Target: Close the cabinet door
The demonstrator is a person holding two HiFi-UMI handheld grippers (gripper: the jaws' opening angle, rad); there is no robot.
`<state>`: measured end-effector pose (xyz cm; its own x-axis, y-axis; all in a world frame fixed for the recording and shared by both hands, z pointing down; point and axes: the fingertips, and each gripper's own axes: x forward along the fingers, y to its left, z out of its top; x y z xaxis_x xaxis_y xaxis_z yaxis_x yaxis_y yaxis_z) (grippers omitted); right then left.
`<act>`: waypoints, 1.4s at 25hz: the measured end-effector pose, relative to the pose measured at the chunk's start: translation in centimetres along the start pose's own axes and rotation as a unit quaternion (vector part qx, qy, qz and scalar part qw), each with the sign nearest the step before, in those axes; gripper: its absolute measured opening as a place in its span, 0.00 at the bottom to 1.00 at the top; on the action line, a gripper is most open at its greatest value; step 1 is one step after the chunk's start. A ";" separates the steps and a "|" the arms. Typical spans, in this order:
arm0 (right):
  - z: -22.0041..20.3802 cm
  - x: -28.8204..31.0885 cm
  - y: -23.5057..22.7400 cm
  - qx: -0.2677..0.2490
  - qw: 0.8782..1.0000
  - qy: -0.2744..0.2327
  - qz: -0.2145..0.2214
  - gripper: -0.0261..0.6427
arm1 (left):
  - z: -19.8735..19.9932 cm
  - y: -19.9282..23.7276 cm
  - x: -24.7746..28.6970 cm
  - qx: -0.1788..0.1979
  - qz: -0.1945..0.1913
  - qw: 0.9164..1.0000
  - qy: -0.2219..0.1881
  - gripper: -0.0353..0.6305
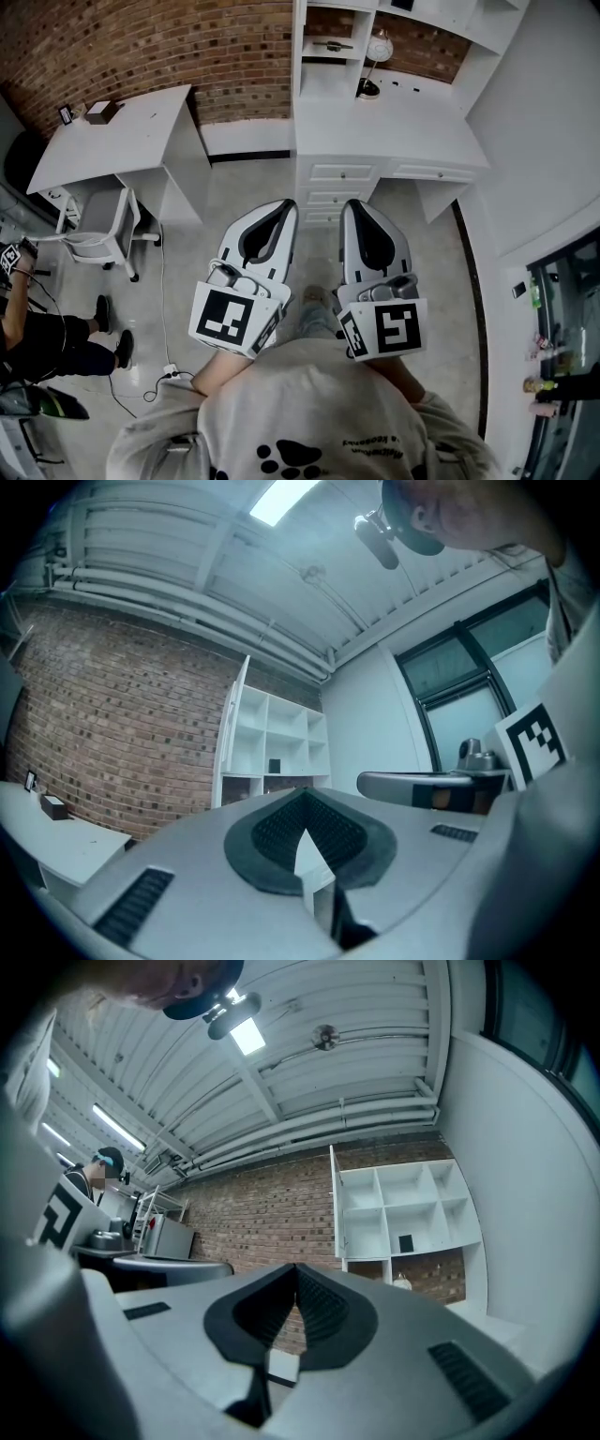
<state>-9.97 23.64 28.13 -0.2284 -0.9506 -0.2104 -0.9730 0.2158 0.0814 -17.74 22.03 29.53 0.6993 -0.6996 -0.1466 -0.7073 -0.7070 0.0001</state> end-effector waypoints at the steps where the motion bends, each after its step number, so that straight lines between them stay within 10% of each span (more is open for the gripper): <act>1: -0.1 0.6 -0.3 -0.001 1.000 0.000 0.000 0.07 | 0.0 0.3 0.6 -0.001 0.000 1.000 -0.001 0.06; 35: -3.9 22.9 -15.4 0.008 0.997 -0.020 0.078 0.07 | -1.1 9.8 24.8 0.033 0.054 0.998 -0.012 0.06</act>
<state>-0.05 -2.31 25.91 -0.3785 -0.8951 -0.2357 -0.9256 0.3648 0.1012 -7.23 -2.35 27.00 0.6159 -0.7685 -0.1734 -0.7847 -0.6180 -0.0480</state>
